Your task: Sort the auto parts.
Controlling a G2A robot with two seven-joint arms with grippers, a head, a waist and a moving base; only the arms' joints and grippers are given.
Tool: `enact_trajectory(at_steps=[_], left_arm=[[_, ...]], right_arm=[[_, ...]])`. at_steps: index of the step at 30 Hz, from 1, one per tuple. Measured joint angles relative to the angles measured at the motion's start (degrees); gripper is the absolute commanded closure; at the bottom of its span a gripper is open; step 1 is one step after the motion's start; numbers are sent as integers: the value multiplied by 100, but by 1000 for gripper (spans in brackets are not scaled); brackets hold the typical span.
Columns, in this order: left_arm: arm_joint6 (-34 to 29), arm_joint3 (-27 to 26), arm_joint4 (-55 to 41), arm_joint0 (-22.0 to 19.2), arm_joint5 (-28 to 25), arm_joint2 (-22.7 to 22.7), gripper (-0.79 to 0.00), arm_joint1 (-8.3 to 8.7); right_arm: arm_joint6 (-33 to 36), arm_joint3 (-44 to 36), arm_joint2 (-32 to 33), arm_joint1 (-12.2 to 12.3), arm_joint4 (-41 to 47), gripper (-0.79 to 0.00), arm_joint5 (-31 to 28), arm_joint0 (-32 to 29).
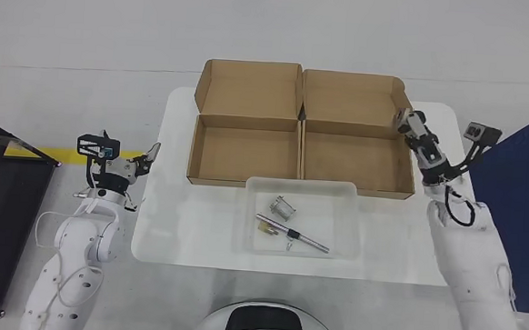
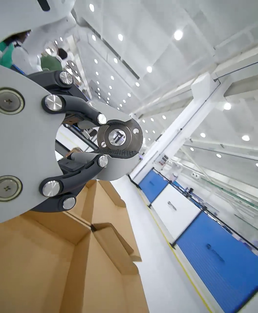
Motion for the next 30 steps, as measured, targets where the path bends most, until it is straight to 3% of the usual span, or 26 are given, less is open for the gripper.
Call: enact_trajectory(at_steps=[5,9,15,22,26,30], left_arm=[[0,0,0,0,0,0,-785,0],[0,0,0,0,0,0,-785,0],[0,0,0,0,0,0,-785,0],[0,0,0,0,0,0,-785,0],[0,0,0,0,0,0,-785,0],[0,0,0,0,0,0,-785,0]], right_arm=[[-1406,-470,124,-91,-1366,0,356,-311],[-1800,-578,207,-111,-1939,0,466,-375],[-1643,-750,290,-75,-3420,0,919,-446],[-955,-728,106,1,-5595,0,1643,-462],[-1196,-729,55,18,-6945,0,2426,-555],[-1252,-798,-56,13,-7648,0,2972,-603]])
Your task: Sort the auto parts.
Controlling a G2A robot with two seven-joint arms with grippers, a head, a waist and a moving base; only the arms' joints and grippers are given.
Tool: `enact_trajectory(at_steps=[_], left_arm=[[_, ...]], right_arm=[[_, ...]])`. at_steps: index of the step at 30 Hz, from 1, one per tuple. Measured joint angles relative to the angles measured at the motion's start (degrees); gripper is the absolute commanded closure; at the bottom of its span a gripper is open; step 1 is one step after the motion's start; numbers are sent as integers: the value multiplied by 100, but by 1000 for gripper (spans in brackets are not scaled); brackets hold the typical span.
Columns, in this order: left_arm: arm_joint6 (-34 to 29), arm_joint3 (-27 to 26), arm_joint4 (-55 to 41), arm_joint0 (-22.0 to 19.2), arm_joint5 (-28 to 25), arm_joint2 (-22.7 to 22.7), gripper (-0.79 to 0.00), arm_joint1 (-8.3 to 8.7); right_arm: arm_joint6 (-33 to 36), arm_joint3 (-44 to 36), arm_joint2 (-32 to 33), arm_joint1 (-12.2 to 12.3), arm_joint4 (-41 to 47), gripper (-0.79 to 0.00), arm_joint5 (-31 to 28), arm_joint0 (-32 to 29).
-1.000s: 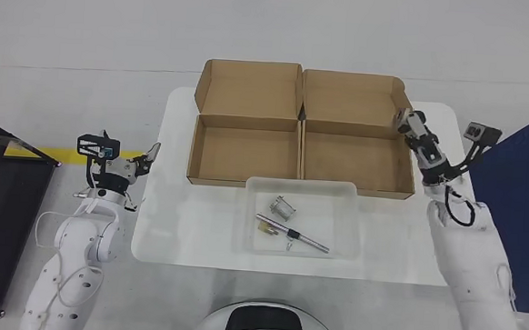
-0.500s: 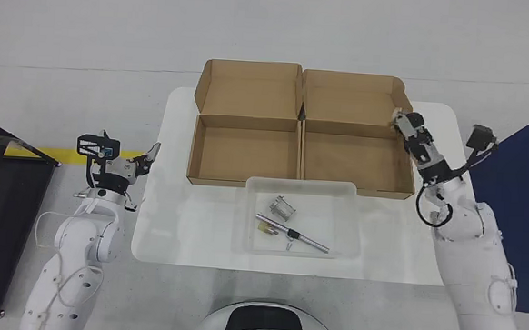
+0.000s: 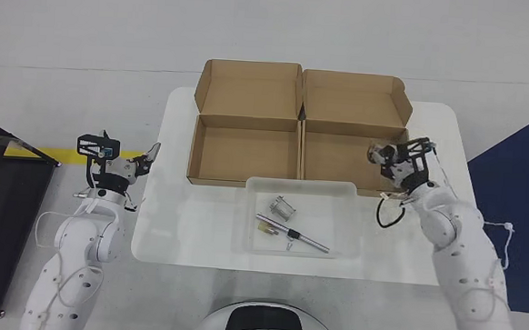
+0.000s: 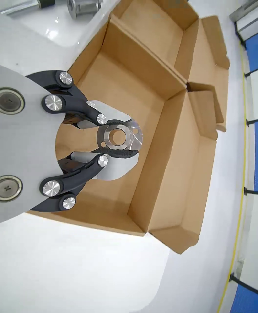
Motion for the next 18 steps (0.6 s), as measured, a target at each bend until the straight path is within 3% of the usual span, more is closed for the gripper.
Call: enact_trajectory(at_steps=[4,15,16,18], left_arm=[[0,0,0,0,0,0,-785,0],[0,0,0,0,0,0,-785,0],[0,0,0,0,0,0,-785,0],[0,0,0,0,0,0,-785,0]], right_arm=[[282,70,-202,-19,-529,0,416,136],[665,736,-722,-116,-756,-3,592,728],[680,768,-750,-122,-770,-52,608,752],[717,830,-796,-132,-818,-274,663,799]])
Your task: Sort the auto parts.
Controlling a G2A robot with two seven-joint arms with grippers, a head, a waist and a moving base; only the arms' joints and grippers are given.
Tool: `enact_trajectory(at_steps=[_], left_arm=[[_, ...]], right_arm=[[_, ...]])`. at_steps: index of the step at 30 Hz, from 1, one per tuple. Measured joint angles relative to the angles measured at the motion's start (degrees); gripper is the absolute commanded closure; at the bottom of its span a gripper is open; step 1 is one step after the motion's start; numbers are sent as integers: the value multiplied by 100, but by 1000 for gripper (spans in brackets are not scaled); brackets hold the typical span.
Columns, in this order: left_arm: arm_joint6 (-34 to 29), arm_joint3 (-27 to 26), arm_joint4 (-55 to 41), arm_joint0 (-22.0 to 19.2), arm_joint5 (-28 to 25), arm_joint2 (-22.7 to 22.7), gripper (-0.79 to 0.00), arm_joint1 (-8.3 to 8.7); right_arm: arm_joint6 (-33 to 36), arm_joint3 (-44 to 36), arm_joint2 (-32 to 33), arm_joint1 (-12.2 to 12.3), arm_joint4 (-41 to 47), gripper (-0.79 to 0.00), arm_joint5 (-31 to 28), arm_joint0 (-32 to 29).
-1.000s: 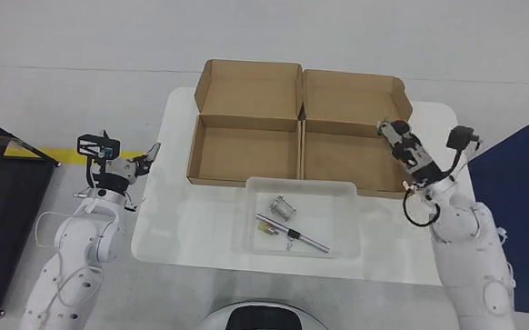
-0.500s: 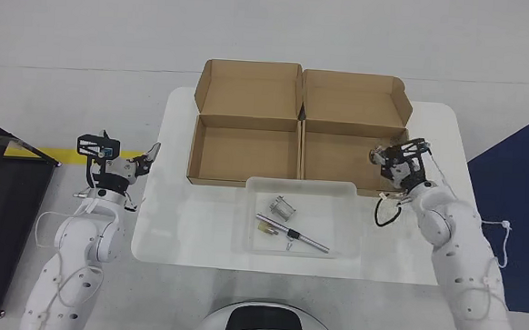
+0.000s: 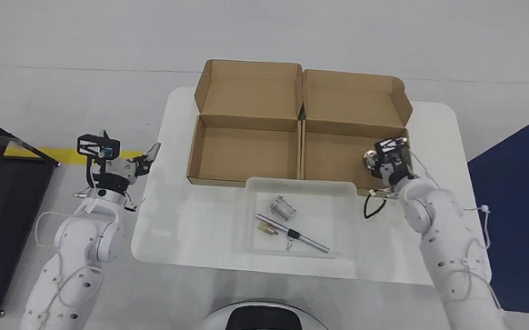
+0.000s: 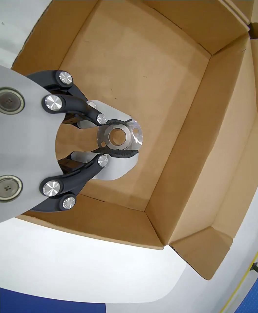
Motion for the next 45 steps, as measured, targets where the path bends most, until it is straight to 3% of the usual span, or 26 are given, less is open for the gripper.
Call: enact_trajectory(at_steps=[1,2,4,13,21,28,43,45], left_arm=[[0,0,0,0,0,0,-785,0],[0,0,0,0,0,0,-785,0],[0,0,0,0,0,0,-785,0],[0,0,0,0,0,0,-785,0],[0,0,0,0,0,0,-785,0],[0,0,0,0,0,0,-785,0],[0,0,0,0,0,0,-785,0],[0,0,0,0,0,0,-785,0]], right_arm=[[11,21,-14,-4,-16,-357,25,16],[28,46,-27,-8,-30,-579,56,34],[48,58,-41,-15,-34,-785,92,48],[19,-274,313,21,703,-785,-398,-165],[-466,-1586,1327,163,2192,-785,-1834,-1194],[-452,-2330,1443,217,2952,-785,-2998,-1760],[-427,-2317,1433,220,2994,-785,-3040,-1758],[-342,-2564,1269,225,2766,-785,-3274,-1830]])
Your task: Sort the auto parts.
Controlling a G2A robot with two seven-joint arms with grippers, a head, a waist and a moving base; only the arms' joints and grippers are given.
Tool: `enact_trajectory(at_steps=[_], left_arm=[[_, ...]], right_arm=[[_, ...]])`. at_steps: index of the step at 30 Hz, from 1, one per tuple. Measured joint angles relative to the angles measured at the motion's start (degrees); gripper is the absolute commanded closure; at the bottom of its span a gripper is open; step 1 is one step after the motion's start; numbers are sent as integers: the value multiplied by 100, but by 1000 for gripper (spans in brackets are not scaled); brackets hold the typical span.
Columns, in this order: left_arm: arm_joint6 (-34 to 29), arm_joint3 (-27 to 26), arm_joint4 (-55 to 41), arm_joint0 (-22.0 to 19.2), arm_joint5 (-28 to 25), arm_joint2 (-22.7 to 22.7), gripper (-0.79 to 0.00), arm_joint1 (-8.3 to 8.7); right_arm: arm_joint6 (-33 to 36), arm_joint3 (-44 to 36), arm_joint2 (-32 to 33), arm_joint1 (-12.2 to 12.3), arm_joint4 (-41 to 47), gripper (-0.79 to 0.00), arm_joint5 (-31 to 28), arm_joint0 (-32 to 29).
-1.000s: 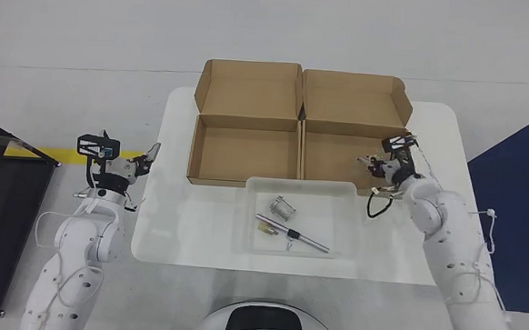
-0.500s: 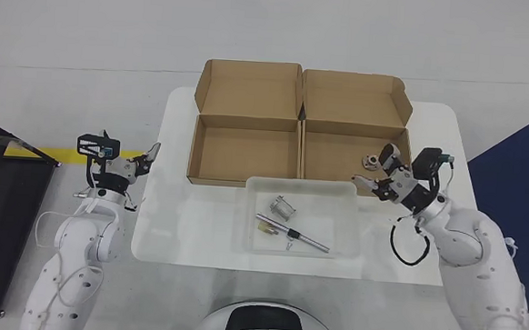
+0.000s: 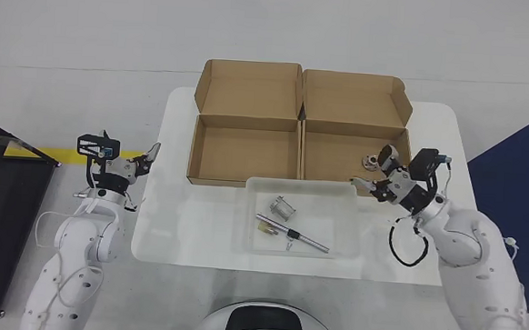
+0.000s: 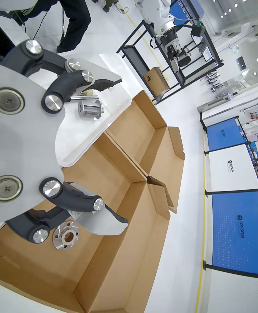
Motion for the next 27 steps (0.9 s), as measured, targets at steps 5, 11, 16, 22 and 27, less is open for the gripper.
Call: enact_trajectory(at_steps=[5,11,16,22,27], left_arm=[[0,0,0,0,0,0,-785,0],[0,0,0,0,0,0,-785,0],[0,0,0,0,0,0,-785,0],[0,0,0,0,0,0,-785,0],[0,0,0,0,0,0,-785,0]], right_arm=[[166,-575,-488,1,-921,-785,-356,-88],[372,-935,-1239,-40,-2016,-751,-91,-46],[704,-830,-1897,-127,-2783,-767,800,187],[825,-468,-2377,-196,-2926,-668,1167,473],[932,-269,-2559,-220,-2891,-539,1185,641]])
